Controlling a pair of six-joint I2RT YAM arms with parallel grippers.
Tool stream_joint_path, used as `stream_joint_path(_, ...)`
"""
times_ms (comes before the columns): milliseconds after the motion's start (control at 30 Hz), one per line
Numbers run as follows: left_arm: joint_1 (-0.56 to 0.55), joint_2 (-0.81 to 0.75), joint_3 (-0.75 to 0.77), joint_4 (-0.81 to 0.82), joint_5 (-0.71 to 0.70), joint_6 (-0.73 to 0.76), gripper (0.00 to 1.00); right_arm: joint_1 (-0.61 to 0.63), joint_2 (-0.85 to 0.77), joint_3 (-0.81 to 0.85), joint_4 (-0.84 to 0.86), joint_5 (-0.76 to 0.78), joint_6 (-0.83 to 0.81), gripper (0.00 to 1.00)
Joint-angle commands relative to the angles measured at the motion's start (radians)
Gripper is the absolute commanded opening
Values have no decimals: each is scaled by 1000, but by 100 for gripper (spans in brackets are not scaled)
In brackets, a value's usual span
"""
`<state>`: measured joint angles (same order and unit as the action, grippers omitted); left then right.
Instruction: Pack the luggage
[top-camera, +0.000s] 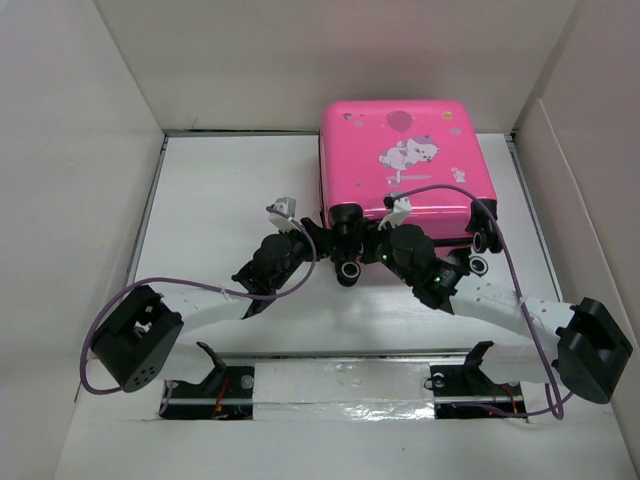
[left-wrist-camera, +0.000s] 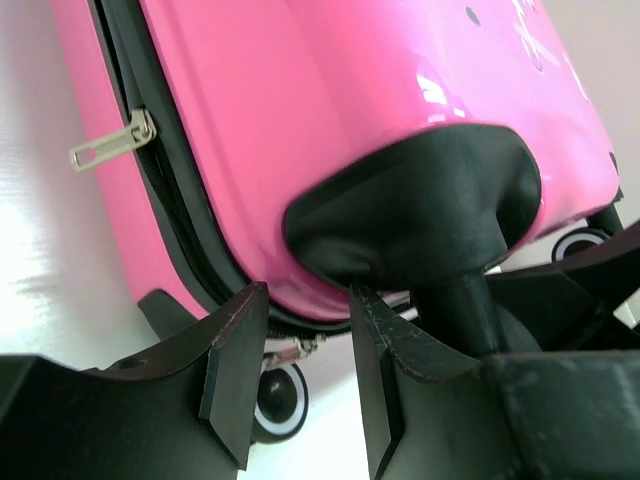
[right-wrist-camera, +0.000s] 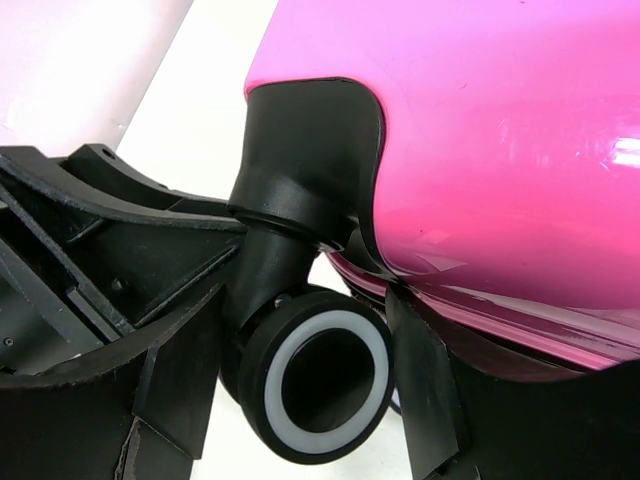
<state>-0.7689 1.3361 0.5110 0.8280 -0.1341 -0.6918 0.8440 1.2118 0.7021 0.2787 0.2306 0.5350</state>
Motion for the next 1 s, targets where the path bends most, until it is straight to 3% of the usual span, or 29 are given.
stream_joint_path(0, -18, -54, -31, 45, -2, -12, 35, 1, -23, -9, 62, 9, -65, 1)
stream_joint_path(133, -18, -51, -65, 29, -30, -26, 35, 24, -37, 63, -47, 61, -131, 0)
stream_joint_path(200, -29, -40, -94, 52, -36, -23, 26, 35, -26, 130, -162, 102, -174, 0)
stream_joint_path(367, -84, -9, -120, 100, -74, 21, 21, 35, 5, 226, -248, 124, -216, 0)
stream_joint_path(600, -178, 87, -75, 189, -160, 100, 23, 44, 6, 241, -231, 73, -225, 0)
stream_joint_path(967, -187, 150, -22, 237, -283, 167, 29, 44, 8, 214, -197, 46, -214, 0)
